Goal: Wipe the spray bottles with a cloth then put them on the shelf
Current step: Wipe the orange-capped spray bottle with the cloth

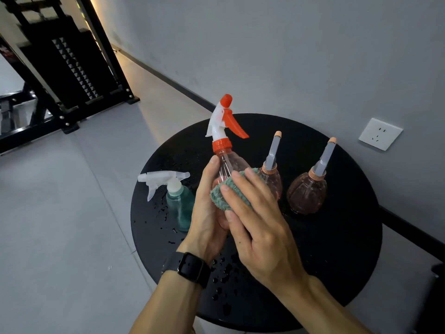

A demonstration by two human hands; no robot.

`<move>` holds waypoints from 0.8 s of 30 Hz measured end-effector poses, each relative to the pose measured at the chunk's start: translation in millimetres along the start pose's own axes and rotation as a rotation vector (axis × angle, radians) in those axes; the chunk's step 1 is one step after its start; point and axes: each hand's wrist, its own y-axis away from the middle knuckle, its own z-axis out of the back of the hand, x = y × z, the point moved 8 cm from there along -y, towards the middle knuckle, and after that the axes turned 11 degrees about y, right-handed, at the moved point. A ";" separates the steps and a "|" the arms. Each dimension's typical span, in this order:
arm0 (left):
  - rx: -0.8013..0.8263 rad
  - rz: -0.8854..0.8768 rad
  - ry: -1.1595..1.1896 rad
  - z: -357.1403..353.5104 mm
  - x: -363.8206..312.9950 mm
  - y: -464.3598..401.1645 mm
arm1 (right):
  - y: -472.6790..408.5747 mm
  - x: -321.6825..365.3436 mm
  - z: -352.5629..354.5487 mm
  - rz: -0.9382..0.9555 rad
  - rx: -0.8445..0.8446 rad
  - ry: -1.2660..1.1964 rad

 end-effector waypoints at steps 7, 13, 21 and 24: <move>0.013 0.041 -0.065 -3.0 5.6 -0.1 | -11.0 -4.5 6.3 -0.040 -0.004 -0.024; -0.029 0.066 -0.254 -3.7 8.8 6.1 | -20.5 -19.8 6.2 -0.146 0.039 -0.076; 0.000 0.070 -0.222 -6.3 5.8 6.5 | -18.6 -33.4 1.9 -0.213 0.092 -0.107; 0.005 0.049 -0.231 -5.4 5.5 3.4 | -15.3 -29.6 0.2 -0.193 0.098 -0.095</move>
